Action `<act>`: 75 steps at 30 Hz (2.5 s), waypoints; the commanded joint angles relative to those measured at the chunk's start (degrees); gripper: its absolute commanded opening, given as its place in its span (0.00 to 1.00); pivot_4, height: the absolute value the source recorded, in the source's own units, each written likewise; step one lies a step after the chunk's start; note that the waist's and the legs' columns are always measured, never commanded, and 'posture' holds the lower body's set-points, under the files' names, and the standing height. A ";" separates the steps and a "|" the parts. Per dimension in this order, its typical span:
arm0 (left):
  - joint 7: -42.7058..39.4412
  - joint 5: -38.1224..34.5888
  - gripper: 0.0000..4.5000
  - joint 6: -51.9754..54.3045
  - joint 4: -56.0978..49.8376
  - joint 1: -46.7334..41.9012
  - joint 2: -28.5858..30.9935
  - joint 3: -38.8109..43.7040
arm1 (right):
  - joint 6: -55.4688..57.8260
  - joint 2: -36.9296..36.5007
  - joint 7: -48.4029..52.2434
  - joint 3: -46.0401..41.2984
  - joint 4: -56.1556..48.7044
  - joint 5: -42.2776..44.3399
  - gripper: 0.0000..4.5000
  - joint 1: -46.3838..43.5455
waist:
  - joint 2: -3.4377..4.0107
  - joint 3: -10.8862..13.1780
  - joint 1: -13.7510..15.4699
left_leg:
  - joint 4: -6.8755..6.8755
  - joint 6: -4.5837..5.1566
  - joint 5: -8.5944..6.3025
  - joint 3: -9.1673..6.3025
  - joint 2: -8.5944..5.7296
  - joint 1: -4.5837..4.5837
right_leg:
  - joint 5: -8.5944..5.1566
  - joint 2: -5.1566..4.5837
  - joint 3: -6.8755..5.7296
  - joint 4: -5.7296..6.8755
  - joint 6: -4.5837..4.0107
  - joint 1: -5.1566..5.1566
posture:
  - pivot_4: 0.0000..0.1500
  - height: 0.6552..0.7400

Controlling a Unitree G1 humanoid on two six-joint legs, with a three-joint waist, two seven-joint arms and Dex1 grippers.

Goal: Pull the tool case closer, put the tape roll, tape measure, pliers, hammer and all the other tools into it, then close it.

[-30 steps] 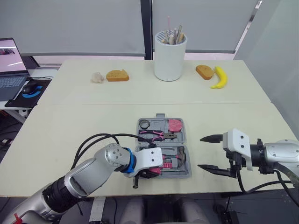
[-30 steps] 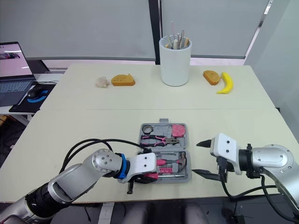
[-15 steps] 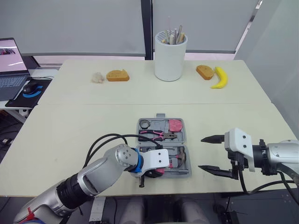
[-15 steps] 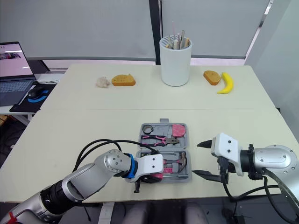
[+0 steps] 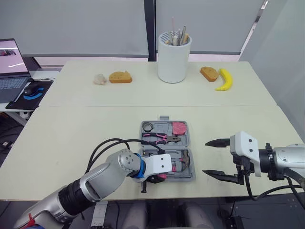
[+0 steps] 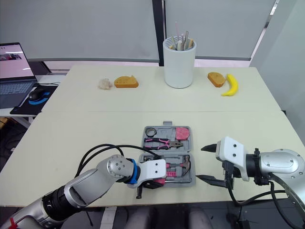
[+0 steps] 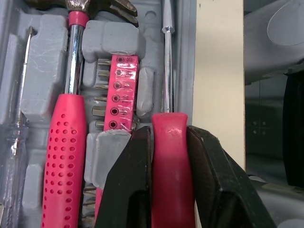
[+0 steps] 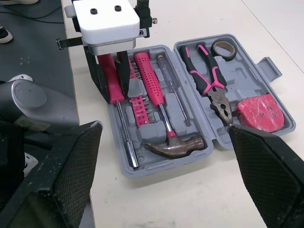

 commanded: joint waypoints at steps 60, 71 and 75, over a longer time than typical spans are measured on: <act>-4.50 0.56 0.00 -27.97 14.37 9.24 5.62 26.92 | -17.52 5.08 -7.15 24.95 29.18 -34.77 0.71 -17.74 | 0.12 -0.06 -0.80 | -0.04 -0.01 0.01 0.09 0.03 0.08 | 0.04 -0.03 0.02 0.04 0.06 -0.08 | 1.00 1.00; -1.84 4.22 0.00 -28.81 25.87 8.12 3.58 26.30 | -18.20 13.35 -4.68 30.04 38.52 -39.90 0.09 -23.91 | 0.19 -0.08 -0.89 | 0.01 -0.01 0.00 0.08 -0.01 -0.06 | 0.03 -0.02 0.06 0.05 0.02 -0.20 | 1.00 1.00; -0.26 7.42 0.00 -31.86 31.36 6.57 0.42 23.62 | -18.41 15.35 -3.67 31.10 40.69 -40.56 0.00 -25.23 | 0.19 -0.08 -0.85 | 0.01 -0.01 0.00 0.06 0.00 -0.07 | 0.04 -0.01 0.04 0.07 0.02 -0.21 | 1.00 1.00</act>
